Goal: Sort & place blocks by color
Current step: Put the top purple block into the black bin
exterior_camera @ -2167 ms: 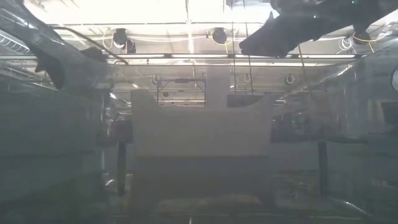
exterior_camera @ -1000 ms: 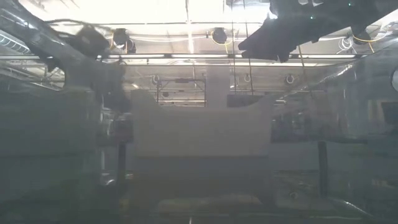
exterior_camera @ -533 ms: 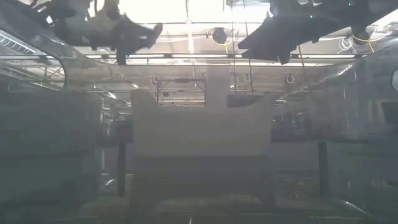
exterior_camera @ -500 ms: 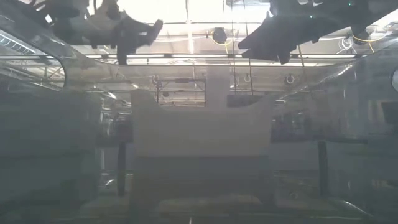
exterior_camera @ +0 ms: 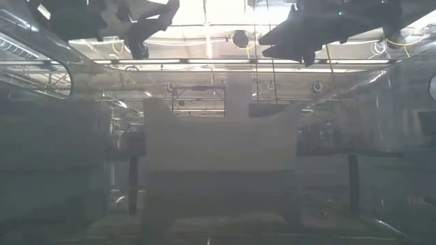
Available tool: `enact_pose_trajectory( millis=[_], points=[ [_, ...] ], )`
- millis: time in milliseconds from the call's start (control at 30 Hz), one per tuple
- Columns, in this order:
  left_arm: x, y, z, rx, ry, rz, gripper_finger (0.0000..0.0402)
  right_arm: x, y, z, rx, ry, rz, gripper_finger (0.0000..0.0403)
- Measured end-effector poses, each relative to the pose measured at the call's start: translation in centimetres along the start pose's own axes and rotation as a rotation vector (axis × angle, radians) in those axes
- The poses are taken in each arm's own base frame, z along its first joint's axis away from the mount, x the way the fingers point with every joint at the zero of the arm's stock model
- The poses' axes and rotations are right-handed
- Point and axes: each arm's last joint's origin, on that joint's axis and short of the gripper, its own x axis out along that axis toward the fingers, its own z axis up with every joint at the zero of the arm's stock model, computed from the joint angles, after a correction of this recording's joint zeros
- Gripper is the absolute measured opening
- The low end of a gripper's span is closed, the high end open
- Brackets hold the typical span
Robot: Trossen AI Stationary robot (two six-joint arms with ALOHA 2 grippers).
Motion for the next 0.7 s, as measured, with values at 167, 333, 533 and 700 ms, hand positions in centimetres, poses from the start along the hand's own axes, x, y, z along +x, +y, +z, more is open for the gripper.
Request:
enact_pose_trajectory(
  millis=[167, 333, 533, 700],
  points=[
    [0.0, -0.4, -0.4, 0.052, 0.032, -0.014, 0.0104, 0.3, 0.2, 0.4, -0.096, -0.063, 0.031, 0.0215],
    [0.4, -0.6, -1.4, 0.039, 0.085, -0.024, 0.0104, 1.3, 0.5, 0.7, -0.243, -0.169, 0.017, 0.0215],
    [1.7, -1.0, -3.2, -0.115, 0.210, -0.104, 0.0104, 3.2, 0.5, 0.8, -0.454, -0.220, -0.006, 0.0215],
    [2.8, -2.0, -4.4, -0.268, 0.319, -0.213, 0.0104, 4.7, 1.4, 1.3, -0.458, -0.227, 0.164, 0.0215]
  ],
)
